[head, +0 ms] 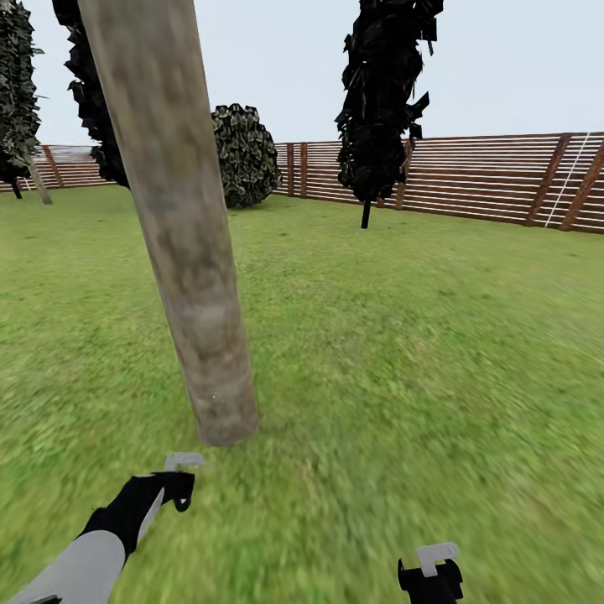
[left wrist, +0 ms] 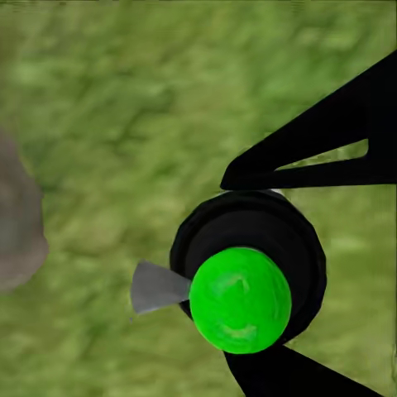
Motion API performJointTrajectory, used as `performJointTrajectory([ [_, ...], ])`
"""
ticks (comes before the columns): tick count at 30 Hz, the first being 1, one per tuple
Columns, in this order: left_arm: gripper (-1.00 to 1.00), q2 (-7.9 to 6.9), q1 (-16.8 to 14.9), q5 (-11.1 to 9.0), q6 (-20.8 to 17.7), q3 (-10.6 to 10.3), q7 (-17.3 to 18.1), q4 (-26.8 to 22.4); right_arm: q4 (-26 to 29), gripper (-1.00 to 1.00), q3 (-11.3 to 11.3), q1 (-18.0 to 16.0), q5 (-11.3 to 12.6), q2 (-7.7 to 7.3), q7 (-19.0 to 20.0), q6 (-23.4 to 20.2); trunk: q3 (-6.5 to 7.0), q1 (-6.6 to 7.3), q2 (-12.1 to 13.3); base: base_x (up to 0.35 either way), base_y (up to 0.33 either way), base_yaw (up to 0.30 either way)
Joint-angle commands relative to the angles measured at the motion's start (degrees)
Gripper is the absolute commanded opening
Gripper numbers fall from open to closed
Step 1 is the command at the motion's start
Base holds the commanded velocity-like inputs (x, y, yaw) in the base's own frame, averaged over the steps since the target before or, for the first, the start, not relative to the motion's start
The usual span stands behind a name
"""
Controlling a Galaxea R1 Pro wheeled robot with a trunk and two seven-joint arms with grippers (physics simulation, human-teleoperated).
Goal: In the garden, pick up the pesticide atomizer on the floor and spray pesticide onto both trees until each tree trunk is fully covered.
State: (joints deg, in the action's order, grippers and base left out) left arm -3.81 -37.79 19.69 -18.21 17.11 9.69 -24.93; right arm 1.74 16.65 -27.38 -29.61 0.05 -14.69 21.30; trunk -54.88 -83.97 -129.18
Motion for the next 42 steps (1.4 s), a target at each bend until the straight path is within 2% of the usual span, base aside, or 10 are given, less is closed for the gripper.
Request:
performJointTrajectory([
  [1,-1.0,-0.55,0.0,0.5,-0.2,0.5,0.5,-0.2,-0.1,1.0,0.4,0.0,-0.6,0.02,-0.3,0.1,-0.05,-0.01,0.0,0.135,0.0,0.0],
  [24,-1.0,-0.65,-0.1,0.5,-0.3,0.5,0.4,-0.2,-0.1,1.0,0.4,0.0,-0.6,0.1,-0.3,0.2,-0.05,-0.01,0.0,0.124,-0.038,0.042],
  [30,-1.0,-1.19,0.3,0.8,-0.1,-0.1,-2.2,2.8,-0.1,1.0,0.4,0.0,-0.5,0.12,-0.3,0.2,-0.05,-0.01,0.0,0.0,-0.006,0.166],
  [33,-1.0,-0.72,0.7,0.6,0.1,0.1,-1.9,6.9,-0.1,1.0,0.4,0.0,-0.5,0.05,-0.3,0.2,-0.05,-0.01,0.0,0.0,0.0,0.009],
  [35,-1.0,1.89,0.7,0.6,-0.2,0.1,-2.1,7.3,0.0,1.0,0.5,0.1,-0.5,-0.12,-0.4,0.3,-0.05,-0.01,0.0,0.0,0.0,0.001],
  [37,-1.0,2.69,0.7,0.8,-0.3,0.0,-2.3,7.3,0.0,1.0,0.5,0.2,-0.5,-0.2,-0.4,0.3,-0.05,-0.01,0.0,0.0,0.0,0.0],
  [39,-1.0,1.77,0.6,0.9,-0.4,0.1,-2.2,7.3,0.0,1.0,0.5,0.2,-0.5,-0.22,-0.4,0.3,-0.05,-0.01,0.0,0.0,0.0,0.0],
  [40,-1.0,-1.5,0.6,0.7,-0.6,0.3,-2.0,7.3,0.0,1.0,0.5,0.2,-0.5,-0.23,-0.4,0.2,-0.05,-0.01,0.0,0.0,0.0,0.0],
  [41,-1.0,-3.46,0.5,0.6,-0.6,0.3,-1.9,7.3,0.0,1.0,0.5,0.2,-0.5,-0.23,-0.4,0.2,-0.05,-0.01,0.0,0.0,0.0,0.0],
  [42,-1.0,-4.36,0.5,0.5,-0.6,0.3,-1.9,7.3,0.0,1.0,0.5,0.2,-0.5,-0.23,-0.4,0.2,-0.05,-0.01,0.0,0.0,0.0,0.0],
])
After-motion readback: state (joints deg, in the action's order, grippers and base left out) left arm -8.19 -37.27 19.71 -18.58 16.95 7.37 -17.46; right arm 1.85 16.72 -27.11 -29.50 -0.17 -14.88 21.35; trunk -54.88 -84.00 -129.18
